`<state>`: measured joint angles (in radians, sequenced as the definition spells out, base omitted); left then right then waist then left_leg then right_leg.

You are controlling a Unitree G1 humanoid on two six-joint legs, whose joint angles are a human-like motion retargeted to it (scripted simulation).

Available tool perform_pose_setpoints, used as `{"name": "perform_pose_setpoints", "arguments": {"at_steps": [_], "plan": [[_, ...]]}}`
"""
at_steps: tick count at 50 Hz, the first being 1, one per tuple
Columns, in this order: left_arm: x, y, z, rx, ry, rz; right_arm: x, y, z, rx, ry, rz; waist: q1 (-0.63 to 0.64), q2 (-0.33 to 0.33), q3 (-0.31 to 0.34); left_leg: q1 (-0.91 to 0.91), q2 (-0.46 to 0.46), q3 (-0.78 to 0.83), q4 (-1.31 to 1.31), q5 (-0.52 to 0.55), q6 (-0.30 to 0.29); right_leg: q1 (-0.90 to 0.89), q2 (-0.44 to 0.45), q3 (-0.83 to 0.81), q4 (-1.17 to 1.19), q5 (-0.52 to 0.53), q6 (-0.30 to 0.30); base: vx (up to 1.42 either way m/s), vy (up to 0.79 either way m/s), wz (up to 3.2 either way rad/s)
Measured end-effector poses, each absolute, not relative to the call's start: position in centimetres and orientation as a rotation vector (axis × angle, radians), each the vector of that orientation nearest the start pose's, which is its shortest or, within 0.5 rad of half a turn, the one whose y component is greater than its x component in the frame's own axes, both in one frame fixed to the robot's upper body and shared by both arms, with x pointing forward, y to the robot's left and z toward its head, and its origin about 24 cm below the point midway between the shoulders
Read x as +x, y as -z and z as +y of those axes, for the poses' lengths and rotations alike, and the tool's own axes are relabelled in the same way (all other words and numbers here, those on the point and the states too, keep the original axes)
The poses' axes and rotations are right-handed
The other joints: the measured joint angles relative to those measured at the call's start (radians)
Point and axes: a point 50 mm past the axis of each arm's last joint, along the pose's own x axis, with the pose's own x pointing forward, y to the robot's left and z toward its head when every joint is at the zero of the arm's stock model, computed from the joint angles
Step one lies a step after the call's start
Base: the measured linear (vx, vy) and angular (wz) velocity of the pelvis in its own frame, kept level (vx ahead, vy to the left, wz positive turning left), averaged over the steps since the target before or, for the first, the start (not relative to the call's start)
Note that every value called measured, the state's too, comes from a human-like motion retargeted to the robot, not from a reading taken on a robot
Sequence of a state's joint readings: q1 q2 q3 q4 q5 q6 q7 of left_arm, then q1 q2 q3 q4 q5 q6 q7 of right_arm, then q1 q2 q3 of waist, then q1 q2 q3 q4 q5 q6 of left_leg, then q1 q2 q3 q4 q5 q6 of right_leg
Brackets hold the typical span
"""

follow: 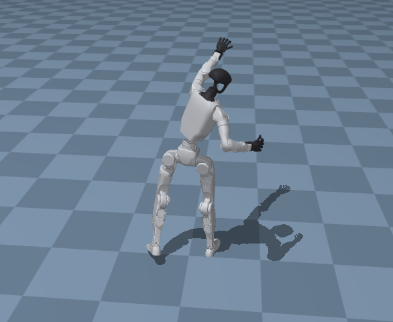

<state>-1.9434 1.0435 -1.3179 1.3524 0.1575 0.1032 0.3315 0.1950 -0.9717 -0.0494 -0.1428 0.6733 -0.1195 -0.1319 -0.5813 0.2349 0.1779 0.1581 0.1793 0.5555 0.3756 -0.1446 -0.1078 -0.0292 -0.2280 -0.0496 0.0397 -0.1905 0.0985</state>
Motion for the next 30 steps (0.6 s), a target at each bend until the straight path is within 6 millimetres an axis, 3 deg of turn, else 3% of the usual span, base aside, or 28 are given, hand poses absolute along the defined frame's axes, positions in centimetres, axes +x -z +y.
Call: {"name": "perform_pose_setpoints", "arguments": {"at_steps": [5,9,13,18,22,26,30], "plan": [[31.8,-46.3,32.8,1.454,-1.012,-0.357,21.9,-9.6,-29.1,-0.133,0.188,-0.067,0.056,-0.028,-0.022,-0.021,0.008,-0.043,0.001,-0.037,-0.007,0.004,0.007,-0.003,0.01,-0.005,-0.007,-0.05,0.0,0.08],[33.5,-45.1,30.7,1.269,-0.753,-0.407,24.4,-7.6,-25.5,-0.001,0.181,-0.054,0.099,-0.047,-0.053,-0.033,0.028,-0.008,-0.005,-0.081,0.009,0.006,0.014,-0.028,0.03,-0.015,0.001,-0.1,0.05,0.39],[34.9,-44.0,26.8,1.103,-0.495,-0.54,27.6,-6.9,-21.1,0.072,0.154,-0.034,0.161,-0.076,-0.079,-0.021,0.035,0.037,-0.041,-0.126,0.037,0.004,0.014,-0.069,0.056,-0.014,0.028,-0.14,0.09,0.56],[35.1,-42.0,20.5,0.873,-0.197,-0.77,30.6,-8.6,-15.4,0.064,0.0,-0.074,0.268,-0.142,-0.092,-0.007,0.023,0.005,-0.112,-0.157,0.037,0.005,0.007,-0.124,0.086,-0.002,0.059,-0.16,0.13,0.59],[34.6,-39.1,17.3,0.644,0.003,-0.839,31.7,-11.1,-12.6,-0.017,-0.126,-0.162,0.373,-0.215,-0.078,-0.011,0.01,-0.052,-0.144,-0.164,0.018,0.014,-0.006,-0.164,0.096,0.016,0.044,-0.19,0.16,0.57],[34.8,-34.8,16.5,0.436,0.083,-0.782,31.9,-12.3,-11.1,-0.083,-0.174,-0.215,0.505,-0.288,-0.033,-0.016,-0.002,-0.098,-0.163,-0.159,0.014,0.026,-0.017,-0.195,0.099,0.05,0.004,-0.2,0.16,0.49],[35.5,-28.6,18.0,0.181,0.082,-0.617,32.2,-13.2,-10.0,-0.131,-0.207,-0.249,0.648,-0.345,0.027,-0.022,-0.007,-0.135,-0.179,-0.153,0.012,0.034,-0.024,-0.235,0.104,0.091,-0.008,-0.19,0.15,0.41]]}}
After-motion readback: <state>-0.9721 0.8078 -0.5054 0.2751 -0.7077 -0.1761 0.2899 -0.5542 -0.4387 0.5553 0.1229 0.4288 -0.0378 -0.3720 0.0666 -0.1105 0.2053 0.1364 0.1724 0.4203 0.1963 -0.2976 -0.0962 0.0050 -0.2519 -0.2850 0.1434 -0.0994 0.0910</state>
